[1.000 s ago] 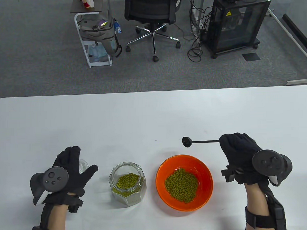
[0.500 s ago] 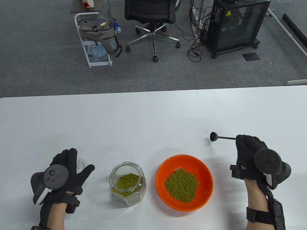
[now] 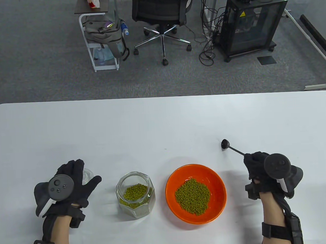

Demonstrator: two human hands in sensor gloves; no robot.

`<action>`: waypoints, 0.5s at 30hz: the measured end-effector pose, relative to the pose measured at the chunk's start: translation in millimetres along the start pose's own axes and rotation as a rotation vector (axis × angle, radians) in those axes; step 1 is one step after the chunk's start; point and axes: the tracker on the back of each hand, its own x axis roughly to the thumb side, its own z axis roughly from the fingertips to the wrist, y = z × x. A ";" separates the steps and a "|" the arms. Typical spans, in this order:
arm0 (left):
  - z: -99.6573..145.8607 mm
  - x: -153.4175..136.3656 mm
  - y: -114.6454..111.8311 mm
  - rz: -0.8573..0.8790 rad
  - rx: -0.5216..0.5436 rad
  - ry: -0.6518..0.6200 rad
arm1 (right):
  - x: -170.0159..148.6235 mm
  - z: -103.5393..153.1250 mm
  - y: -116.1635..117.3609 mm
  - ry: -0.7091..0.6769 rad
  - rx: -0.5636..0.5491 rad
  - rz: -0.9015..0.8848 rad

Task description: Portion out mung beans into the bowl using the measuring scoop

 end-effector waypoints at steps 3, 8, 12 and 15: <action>0.4 -0.9 0.9 -0.001 0.004 0.003 | -1.6 -1.4 7.3 0.030 0.135 0.038; 0.6 -1.4 0.9 0.002 0.003 0.006 | -2.5 -2.0 24.0 0.062 0.356 0.171; 0.8 -1.1 0.8 -0.002 -0.005 0.010 | -3.3 -0.2 35.9 0.086 0.523 0.239; 0.8 -0.8 0.9 -0.005 -0.009 0.012 | -3.5 0.2 41.8 0.096 0.566 0.291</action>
